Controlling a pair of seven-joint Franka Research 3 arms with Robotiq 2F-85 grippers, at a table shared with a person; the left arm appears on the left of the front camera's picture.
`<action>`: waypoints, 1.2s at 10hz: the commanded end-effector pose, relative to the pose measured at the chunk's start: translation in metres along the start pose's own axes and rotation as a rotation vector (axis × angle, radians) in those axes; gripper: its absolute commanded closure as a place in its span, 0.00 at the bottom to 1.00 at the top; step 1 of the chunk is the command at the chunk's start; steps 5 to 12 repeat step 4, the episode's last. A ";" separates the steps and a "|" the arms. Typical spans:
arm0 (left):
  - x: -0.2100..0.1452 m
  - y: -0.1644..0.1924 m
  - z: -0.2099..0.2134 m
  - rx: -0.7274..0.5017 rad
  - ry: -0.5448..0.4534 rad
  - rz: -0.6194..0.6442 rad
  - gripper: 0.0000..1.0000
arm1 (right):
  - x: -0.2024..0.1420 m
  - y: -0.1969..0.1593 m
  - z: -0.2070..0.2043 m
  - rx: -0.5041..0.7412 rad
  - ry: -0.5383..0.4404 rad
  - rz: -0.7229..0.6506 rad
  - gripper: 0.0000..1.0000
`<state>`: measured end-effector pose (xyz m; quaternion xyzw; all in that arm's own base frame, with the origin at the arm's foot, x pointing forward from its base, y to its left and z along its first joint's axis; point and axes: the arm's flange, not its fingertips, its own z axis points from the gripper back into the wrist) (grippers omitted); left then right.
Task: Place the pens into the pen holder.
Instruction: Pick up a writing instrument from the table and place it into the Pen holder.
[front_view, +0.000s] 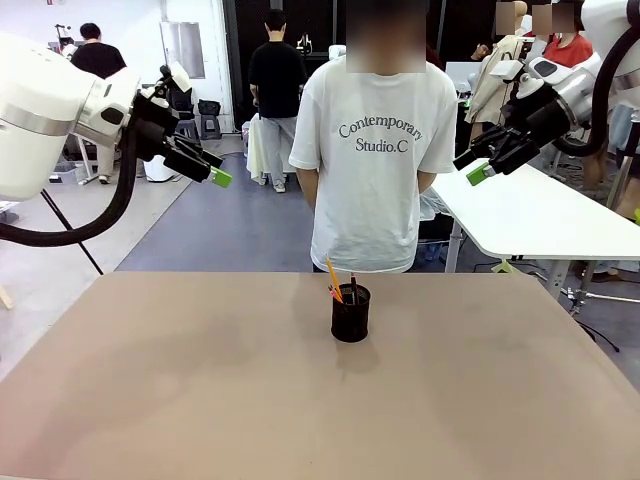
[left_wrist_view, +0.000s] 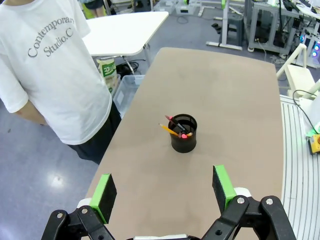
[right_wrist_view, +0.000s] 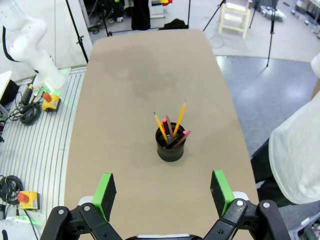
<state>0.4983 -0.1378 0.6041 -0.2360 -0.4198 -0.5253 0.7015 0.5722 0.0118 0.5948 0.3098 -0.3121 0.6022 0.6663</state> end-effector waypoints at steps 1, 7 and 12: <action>0.001 0.000 0.001 0.001 -0.002 -0.006 0.00 | 0.003 0.001 0.000 0.000 0.000 0.003 0.00; 0.001 0.000 0.001 0.001 -0.002 -0.006 0.00 | 0.003 0.001 0.000 0.000 0.000 0.003 0.00; 0.001 0.000 0.001 0.001 -0.002 -0.006 0.00 | 0.003 0.001 0.000 0.000 0.000 0.003 0.00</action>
